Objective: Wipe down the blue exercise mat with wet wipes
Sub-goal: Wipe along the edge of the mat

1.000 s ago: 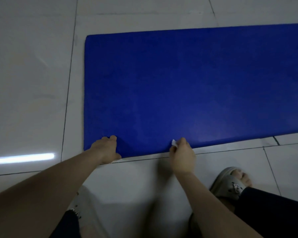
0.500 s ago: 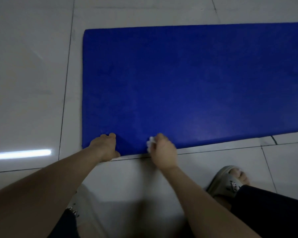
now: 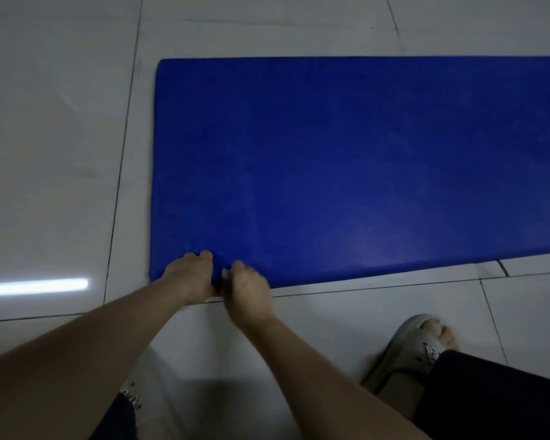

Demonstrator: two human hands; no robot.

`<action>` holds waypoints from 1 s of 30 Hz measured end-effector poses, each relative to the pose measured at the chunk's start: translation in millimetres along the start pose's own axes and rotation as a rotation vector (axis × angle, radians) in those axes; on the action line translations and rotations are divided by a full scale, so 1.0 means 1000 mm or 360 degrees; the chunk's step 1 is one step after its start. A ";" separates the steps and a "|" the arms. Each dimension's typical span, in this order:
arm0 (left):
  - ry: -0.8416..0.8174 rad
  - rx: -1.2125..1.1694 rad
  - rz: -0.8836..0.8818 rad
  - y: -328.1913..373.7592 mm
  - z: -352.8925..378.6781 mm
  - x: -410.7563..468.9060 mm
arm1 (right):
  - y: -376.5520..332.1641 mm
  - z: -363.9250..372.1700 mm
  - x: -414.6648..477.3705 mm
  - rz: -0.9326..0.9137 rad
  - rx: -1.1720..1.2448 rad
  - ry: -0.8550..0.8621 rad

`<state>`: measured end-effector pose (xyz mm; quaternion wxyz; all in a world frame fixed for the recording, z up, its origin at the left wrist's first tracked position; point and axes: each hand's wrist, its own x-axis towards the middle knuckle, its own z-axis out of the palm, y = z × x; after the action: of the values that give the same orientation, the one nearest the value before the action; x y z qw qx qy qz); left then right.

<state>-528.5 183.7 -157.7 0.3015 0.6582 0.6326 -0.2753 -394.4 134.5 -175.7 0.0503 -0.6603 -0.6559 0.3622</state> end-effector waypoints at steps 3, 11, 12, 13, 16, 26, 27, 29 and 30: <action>0.0021 -0.0002 -0.0009 0.000 0.001 0.001 | 0.000 -0.007 0.005 -0.0087 -0.0193 -0.0072; 0.0004 0.0044 0.0040 -0.002 0.002 0.000 | 0.113 -0.081 -0.008 0.0388 -0.0187 0.0321; 0.0005 0.0046 0.0034 -0.002 0.001 -0.001 | 0.125 -0.089 -0.011 0.0448 -0.0184 0.0379; 0.0014 0.0048 0.0031 -0.001 0.000 -0.002 | 0.133 -0.095 -0.012 0.0484 -0.0196 0.0437; 0.0015 0.0038 0.0004 0.001 0.002 -0.003 | 0.136 -0.094 -0.014 0.0518 -0.0221 0.0520; 0.0297 0.0440 0.0264 0.107 0.002 -0.017 | 0.141 -0.089 -0.016 0.0554 0.0131 0.0588; 0.0397 0.0440 0.0343 0.120 0.008 -0.017 | 0.142 -0.089 -0.017 0.0545 0.0147 0.0572; 0.0578 0.0478 0.0494 0.132 0.017 -0.008 | 0.144 -0.088 -0.020 0.0520 0.0165 0.0567; 0.0600 0.0482 0.0540 0.133 0.019 -0.003 | 0.144 -0.087 -0.020 0.0517 0.0167 0.0553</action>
<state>-395.7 164.9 -162.1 0.1187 0.8316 0.5099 -0.1852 -225.2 132.2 -181.5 0.1377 -0.8061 -0.5028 0.2802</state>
